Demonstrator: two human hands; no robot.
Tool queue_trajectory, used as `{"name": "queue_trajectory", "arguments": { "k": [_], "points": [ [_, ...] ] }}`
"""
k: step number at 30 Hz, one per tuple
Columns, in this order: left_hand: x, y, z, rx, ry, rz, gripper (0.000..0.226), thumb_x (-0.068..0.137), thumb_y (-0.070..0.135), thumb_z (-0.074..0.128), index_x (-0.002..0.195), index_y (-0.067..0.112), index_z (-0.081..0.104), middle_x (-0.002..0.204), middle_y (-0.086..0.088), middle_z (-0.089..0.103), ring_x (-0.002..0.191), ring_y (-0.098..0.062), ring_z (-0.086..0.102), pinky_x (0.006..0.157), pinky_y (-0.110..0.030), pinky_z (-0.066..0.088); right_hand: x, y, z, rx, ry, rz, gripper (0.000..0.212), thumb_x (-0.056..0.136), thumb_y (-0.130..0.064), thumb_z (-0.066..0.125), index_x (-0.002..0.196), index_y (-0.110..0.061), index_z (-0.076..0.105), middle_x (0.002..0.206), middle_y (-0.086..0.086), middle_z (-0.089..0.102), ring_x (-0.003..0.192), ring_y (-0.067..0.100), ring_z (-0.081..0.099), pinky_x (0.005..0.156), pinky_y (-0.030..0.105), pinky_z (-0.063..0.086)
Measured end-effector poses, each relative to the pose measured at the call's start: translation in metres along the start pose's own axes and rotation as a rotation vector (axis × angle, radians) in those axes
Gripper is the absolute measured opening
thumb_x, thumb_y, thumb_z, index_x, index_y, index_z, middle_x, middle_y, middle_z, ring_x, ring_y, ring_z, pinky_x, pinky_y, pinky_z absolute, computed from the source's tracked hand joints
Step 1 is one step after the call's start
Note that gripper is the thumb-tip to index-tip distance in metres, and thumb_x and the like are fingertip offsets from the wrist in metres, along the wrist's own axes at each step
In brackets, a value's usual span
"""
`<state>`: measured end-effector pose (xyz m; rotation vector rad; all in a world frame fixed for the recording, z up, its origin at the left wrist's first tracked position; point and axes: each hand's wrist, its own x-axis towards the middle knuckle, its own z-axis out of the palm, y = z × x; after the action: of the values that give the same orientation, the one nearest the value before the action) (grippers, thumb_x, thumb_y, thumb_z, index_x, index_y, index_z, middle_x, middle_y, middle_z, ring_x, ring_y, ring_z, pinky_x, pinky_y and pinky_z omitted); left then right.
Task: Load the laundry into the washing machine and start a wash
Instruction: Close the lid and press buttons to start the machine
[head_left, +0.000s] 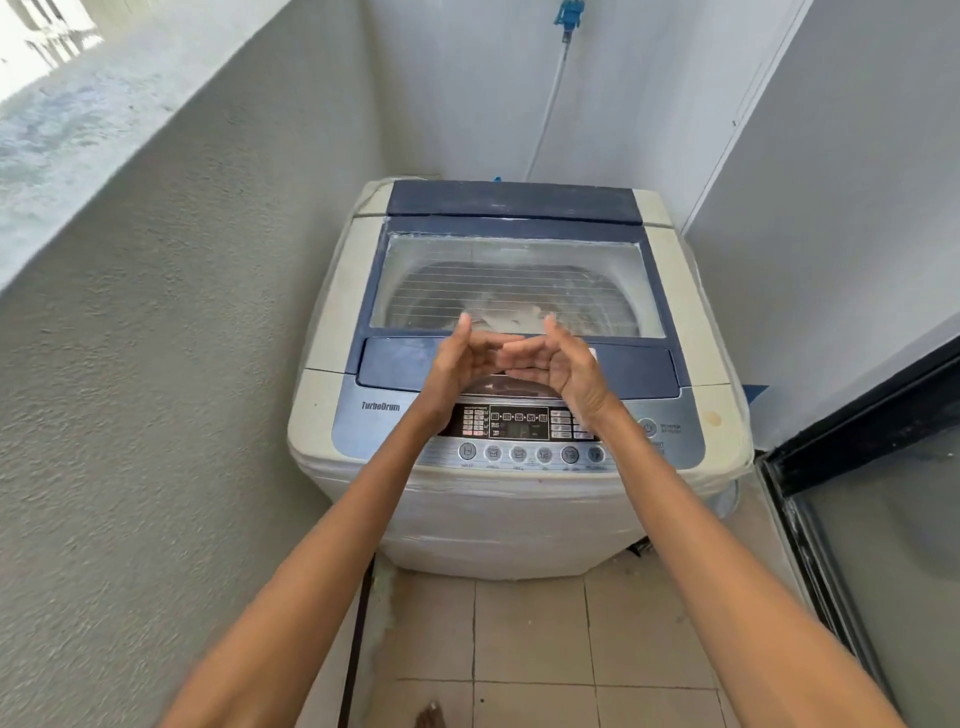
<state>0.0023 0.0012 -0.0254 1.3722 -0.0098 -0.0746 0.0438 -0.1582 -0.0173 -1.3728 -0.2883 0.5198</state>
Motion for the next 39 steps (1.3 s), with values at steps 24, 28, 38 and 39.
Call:
{"name": "queue_trajectory", "arguments": {
  "k": [24, 28, 38, 39],
  "points": [
    [0.023, -0.006, -0.005, -0.144, -0.18, -0.066, 0.072, 0.097, 0.054, 0.012, 0.117, 0.007, 0.062, 0.133, -0.015, 0.057, 0.126, -0.028, 0.052, 0.108, -0.044, 0.039, 0.009, 0.008, -0.007, 0.039, 0.004, -0.06, 0.059, 0.093, -0.047, 0.034, 0.111, 0.0, 0.066, 0.121, 0.018, 0.064, 0.117, 0.026, 0.06, 0.102, 0.038, 0.047],
    [0.021, -0.004, -0.001, -0.048, -0.167, -0.102, 0.069, 0.093, 0.057, 0.02, 0.122, 0.011, 0.062, 0.13, -0.007, 0.061, 0.124, -0.025, 0.055, 0.108, -0.039, 0.04, 0.005, 0.005, -0.007, 0.012, -0.013, -0.014, 0.057, 0.094, -0.049, 0.035, 0.11, -0.006, 0.068, 0.12, 0.011, 0.066, 0.115, 0.024, 0.062, 0.102, 0.036, 0.048],
    [0.017, -0.007, 0.0, -0.22, -0.112, -0.071, 0.054, 0.093, 0.05, 0.03, 0.12, 0.017, 0.064, 0.129, 0.002, 0.061, 0.116, -0.013, 0.057, 0.102, -0.034, 0.041, 0.004, 0.002, 0.011, -0.083, -0.034, -0.081, 0.057, 0.092, -0.054, 0.033, 0.122, -0.016, 0.063, 0.131, 0.001, 0.059, 0.121, 0.015, 0.057, 0.102, 0.029, 0.045],
    [0.017, -0.008, -0.001, -0.257, -0.096, -0.072, 0.054, 0.092, 0.048, 0.033, 0.125, 0.015, 0.06, 0.127, -0.002, 0.062, 0.115, -0.015, 0.056, 0.104, -0.037, 0.041, 0.005, 0.001, 0.015, -0.129, -0.043, -0.098, 0.054, 0.092, -0.053, 0.034, 0.121, -0.019, 0.064, 0.128, -0.003, 0.061, 0.118, 0.013, 0.058, 0.096, 0.022, 0.047]
  ]
}}
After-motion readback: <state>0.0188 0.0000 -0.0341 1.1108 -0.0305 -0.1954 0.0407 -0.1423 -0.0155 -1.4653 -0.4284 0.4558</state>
